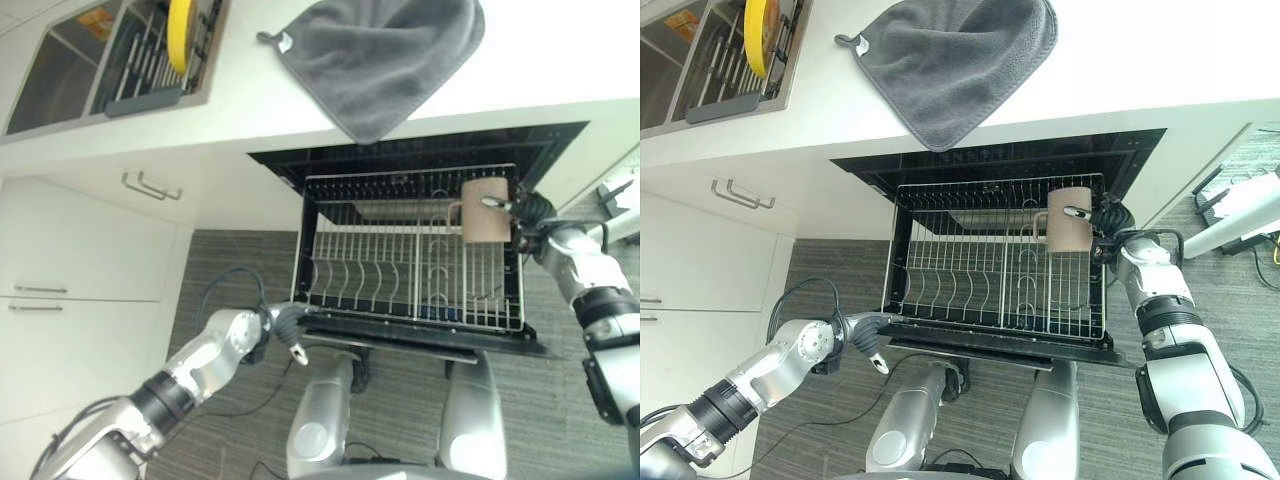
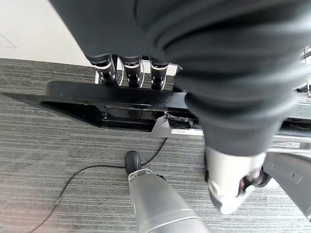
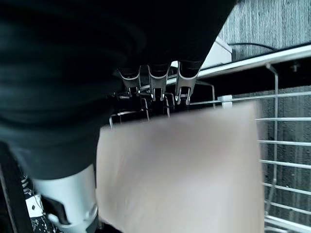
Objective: Place the dishes in the dishwasher.
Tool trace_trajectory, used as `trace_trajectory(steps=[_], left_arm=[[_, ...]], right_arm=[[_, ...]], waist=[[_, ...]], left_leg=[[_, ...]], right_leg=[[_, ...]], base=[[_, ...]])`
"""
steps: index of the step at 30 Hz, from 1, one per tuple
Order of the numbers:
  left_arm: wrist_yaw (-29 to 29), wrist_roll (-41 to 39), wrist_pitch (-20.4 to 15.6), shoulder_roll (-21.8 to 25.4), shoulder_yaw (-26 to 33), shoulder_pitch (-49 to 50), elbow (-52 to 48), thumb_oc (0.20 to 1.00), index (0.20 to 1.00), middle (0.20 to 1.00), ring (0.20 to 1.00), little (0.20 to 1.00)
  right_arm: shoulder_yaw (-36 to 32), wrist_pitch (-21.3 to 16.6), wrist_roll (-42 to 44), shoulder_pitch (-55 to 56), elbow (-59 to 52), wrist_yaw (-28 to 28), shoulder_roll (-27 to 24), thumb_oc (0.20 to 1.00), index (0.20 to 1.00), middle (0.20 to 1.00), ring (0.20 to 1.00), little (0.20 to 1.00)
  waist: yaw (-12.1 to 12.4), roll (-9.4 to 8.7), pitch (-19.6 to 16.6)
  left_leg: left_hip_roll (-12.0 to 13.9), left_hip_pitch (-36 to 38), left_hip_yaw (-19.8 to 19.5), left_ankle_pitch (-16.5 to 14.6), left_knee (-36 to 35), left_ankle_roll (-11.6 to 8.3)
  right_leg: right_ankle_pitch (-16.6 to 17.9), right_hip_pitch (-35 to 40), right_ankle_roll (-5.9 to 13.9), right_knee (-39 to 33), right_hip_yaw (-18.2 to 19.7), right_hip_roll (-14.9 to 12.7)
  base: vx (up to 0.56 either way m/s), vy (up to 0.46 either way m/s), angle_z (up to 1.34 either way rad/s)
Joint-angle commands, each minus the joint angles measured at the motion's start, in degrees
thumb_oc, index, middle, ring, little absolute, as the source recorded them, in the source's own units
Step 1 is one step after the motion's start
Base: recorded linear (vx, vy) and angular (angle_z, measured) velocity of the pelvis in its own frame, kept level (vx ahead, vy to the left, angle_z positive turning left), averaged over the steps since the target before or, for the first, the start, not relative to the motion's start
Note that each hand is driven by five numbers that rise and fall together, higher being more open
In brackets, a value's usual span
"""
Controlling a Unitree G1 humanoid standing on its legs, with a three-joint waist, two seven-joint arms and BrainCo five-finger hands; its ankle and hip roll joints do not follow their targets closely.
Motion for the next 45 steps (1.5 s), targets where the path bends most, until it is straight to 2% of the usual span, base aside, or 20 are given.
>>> trace_trajectory(steps=[1,8,9,15,17,19,21,22,24,26,29,32,36,37,38,40,42,43,44,45], left_arm=[[-1.3,-4.6,-0.5,1.2,-6.0,10.5,-0.2,1.0,1.0,1.0,1.0,1.0],[4.8,-7.7,-0.6,1.4,-2.9,11.7,-0.9,1.0,1.0,1.0,1.0,1.0],[8.3,-10.1,-1.2,1.6,-0.8,12.0,-1.9,1.0,1.0,1.0,1.0,1.0],[15.1,-16.8,-2.4,2.0,6.8,12.5,-6.6,1.0,1.0,1.0,1.0,1.0],[17.7,-22.6,-3.5,3.0,13.7,12.1,-9.9,1.0,1.0,1.0,1.0,1.0],[20.9,-28.5,-7.3,2.3,20.6,11.6,-11.3,1.0,1.0,1.0,1.0,1.0],[25.2,-31.9,-12.7,0.7,25.3,12.0,-12.4,1.0,1.0,1.0,1.0,1.0],[26.0,-32.9,-13.8,0.0,26.7,12.2,-12.8,1.0,1.0,1.0,1.0,1.0],[29.3,-35.6,-18.9,-3.2,30.0,13.3,-13.7,1.0,1.0,1.0,1.0,1.0],[31.7,-36.0,-26.6,-7.6,33.4,14.4,-13.8,1.0,1.0,1.0,1.0,1.0],[34.4,-35.1,-32.8,-10.2,37.1,15.7,-16.3,1.0,1.0,1.0,1.0,1.0],[38.0,-36.4,-36.8,-11.3,40.4,15.7,-18.7,1.0,1.0,1.0,1.0,1.0],[37.0,-36.2,-39.0,-13.4,43.0,15.9,-22.3,1.0,1.0,1.0,1.0,1.0],[36.4,-36.8,-39.3,-13.5,43.5,16.0,-22.8,1.0,1.0,1.0,1.0,1.0],[35.3,-38.0,-38.9,-13.7,44.2,16.2,-23.7,1.0,1.0,1.0,1.0,1.0],[34.1,-39.0,-38.5,-13.3,44.7,16.6,-23.6,1.0,1.0,1.0,1.0,1.0],[32.8,-39.5,-38.4,-13.3,45.4,17.7,-24.2,1.0,1.0,1.0,1.0,1.0],[32.7,-41.4,-38.7,-13.3,46.4,19.3,-24.2,1.0,1.0,1.0,1.0,1.0],[32.8,-41.5,-38.9,-13.2,46.5,19.5,-24.1,1.0,1.0,1.0,1.0,1.0],[32.8,-41.8,-39.0,-13.0,46.8,20.1,-24.2,1.0,1.0,1.0,1.0,1.0]], right_arm=[[-2.4,-2.7,0.5,-2.1,-1.0,-2.0,-0.3,1.0,1.0,1.0,1.0,1.0],[-4.5,-3.1,-0.6,0.8,-7.7,-4.0,-0.6,1.0,1.0,1.0,1.0,1.0],[-5.6,-2.9,-1.3,2.6,-10.9,-5.6,-0.8,1.0,1.0,1.0,1.0,1.0],[-8.7,-3.4,-3.0,7.7,-18.4,-10.2,-1.5,1.0,1.0,1.0,1.0,1.0],[-10.9,-4.3,-3.4,13.2,-24.9,-13.6,-1.5,1.0,1.0,1.0,1.0,1.0],[-13.3,-4.3,-3.0,18.9,-32.7,-16.2,0.3,1.0,1.0,1.0,1.0,1.0],[-15.3,-5.4,-3.2,24.0,-39.2,-17.5,3.3,1.0,1.0,1.0,1.0,1.0],[-15.8,-6.1,-3.6,25.3,-41.0,-17.4,4.5,1.0,1.0,1.0,1.0,1.0],[-17.3,-8.9,-4.6,29.2,-46.5,-15.4,8.2,1.0,1.0,1.0,1.0,1.0],[-18.5,-12.4,-7.2,33.7,-50.7,-13.3,12.9,1.0,1.0,1.0,1.0,1.0],[-20.5,-13.5,-4.4,37.6,-54.7,-9.7,14.9,1.0,1.0,1.0,1.0,1.0],[-22.0,-15.3,-6.3,40.0,-58.8,-8.9,14.8,1.0,1.0,1.0,1.0,1.0],[-23.9,-17.9,-4.7,41.4,-63.7,-8.2,15.3,1.0,1.0,1.0,1.0,1.0],[-24.2,-18.6,-4.5,41.6,-64.5,-8.1,15.5,1.0,1.0,1.0,1.0,1.0],[-25.2,-19.5,-3.5,42.5,-66.6,-8.7,16.2,1.0,1.0,1.0,1.0,1.0],[-25.6,-20.8,-3.2,43.3,-67.9,-9.5,16.7,1.0,1.0,1.0,1.0,1.0],[-26.2,-22.2,-2.1,44.7,-70.0,-9.2,18.1,1.0,1.0,1.0,1.0,1.0],[-25.4,-23.7,-2.9,45.1,-71.4,-7.8,19.7,1.0,1.0,1.0,1.0,1.0],[-25.3,-23.9,-3.0,45.3,-71.5,-7.7,19.6,1.0,1.0,1.0,1.0,1.0],[-25.2,-24.3,-3.1,45.6,-71.9,-7.6,19.1,1.0,1.0,1.0,1.0,1.0]], waist=[[1.2,-2.37,1.2],[0.7,-2.84,1.0],[0.6,-3.03,1.0],[0.7,-3.3,0.9],[0.9,-4.12,1.0],[0.9,-5.38,1.0],[0.5,-6.65,1.0],[0.4,-7.02,0.7],[-0.2,-8.1,0.5],[-0.8,-9.47,-0.2],[-1.2,-10.93,-1.2],[-1.5,-12.07,-3.1],[-1.7,-13.33,-6.8],[-1.7,-13.5,-7.5],[-1.8,-14.08,-9.6],[-1.9,-14.6,-10.8],[-1.7,-15.45,-12.1],[-0.7,-15.38,-13.1],[-0.5,-15.28,-13.3],[-0.1,-15.05,-13.9]], left_leg=[[1.7,-1.9,-2.2,-2.4,5.9,0.62],[1.9,-1.8,-1.8,-2.0,5.5,0.99],[1.9,-1.6,-1.8,-2.3,5.6,1.1],[1.9,-1.7,-1.9,-1.7,5.1,1.54],[1.7,-1.5,-2.2,-1.4,4.6,1.81],[1.9,-1.1,-2.3,-1.3,4.1,2.03],[2.3,-0.4,-2.2,-1.5,3.7,2.08],[2.4,-0.4,-2.1,-1.0,3.0,2.14],[2.6,0.3,-1.9,-0.7,2.2,2.3],[3.1,1.2,-1.5,-0.2,1.0,2.27],[3.5,2.8,-1.1,0.4,-1.0,2.03],[3.7,5.0,-0.8,0.9,-3.0,1.74],[3.3,9.1,0.3,0.0,-4.7,1.82],[2.8,9.8,0.6,-0.4,-4.9,1.95],[1.4,12.4,2.0,-1.2,-6.7,2.83],[0.3,14.0,2.8,-1.1,-8.9,3.3],[-1.9,16.1,3.8,-0.4,-13.2,3.73],[-2.6,18.9,6.0,0.8,-18.5,4.63],[-2.6,19.2,6.3,1.2,-19.3,4.7],[-2.5,19.6,7.0,2.1,-20.8,5.01]], right_leg=[[-1.7,5.2,0.67,-3.0,-1.0,-2.0],[-1.4,5.3,0.36,-3.6,-0.8,-1.4],[-1.7,5.5,0.36,-3.4,-0.7,-1.3],[-1.1,5.5,0.12,-3.7,-1.0,-1.3],[-0.6,6.1,0.1,-4.4,-1.5,-1.1],[-0.2,6.9,-0.05,-5.1,-2.0,-0.8],[-0.5,7.7,-0.18,-5.4,-2.2,-0.2],[-0.1,7.8,-0.27,-6.0,-2.3,0.1],[-0.1,8.3,-0.41,-6.4,-2.3,0.8],[0.1,9.1,-0.54,-7.4,-2.4,1.8],[0.3,10.8,-0.76,-9.6,-2.7,3.1],[0.4,13.4,-0.94,-12.1,-2.9,4.0],[1.5,18.2,-0.18,-16.8,-3.3,3.2],[1.9,19.1,0.25,-17.8,-3.2,2.8],[4.1,21.3,2.42,-21.4,-2.6,1.3],[7.8,22.3,4.1,-25.2,-2.1,-0.2],[15.6,23.0,6.02,-31.3,-1.9,-2.6],[18.8,22.2,6.76,-30.6,-5.3,-2.6],[18.2,22.3,6.6,-30.1,-5.9,-2.2],[16.4,22.7,6.01,-28.8,-7.4,-0.4]], base=[[0.0,0.0,0.0],[0.0,0.0,0.0],[0.0,0.0,0.0],[0.0,-0.007,0.0],[0.0,-0.095,0.04],[0.0,-0.133,0.06],[0.02,-0.102,0.04],[0.03,-0.076,-0.01],[0.02,-0.072,0.03],[0.02,-0.081,-0.03],[0.03,-0.077,-0.06],[0.06,0.004,0.05],[0.12,0.195,0.0],[0.2,0.45,-0.02],[0.19,0.421,-0.02],[0.16,0.31,0.0],[0.08,0.285,-0.16],[0.0,0.308,-0.33],[-0.05,0.328,-0.56],[-0.06,0.142,-0.71]])
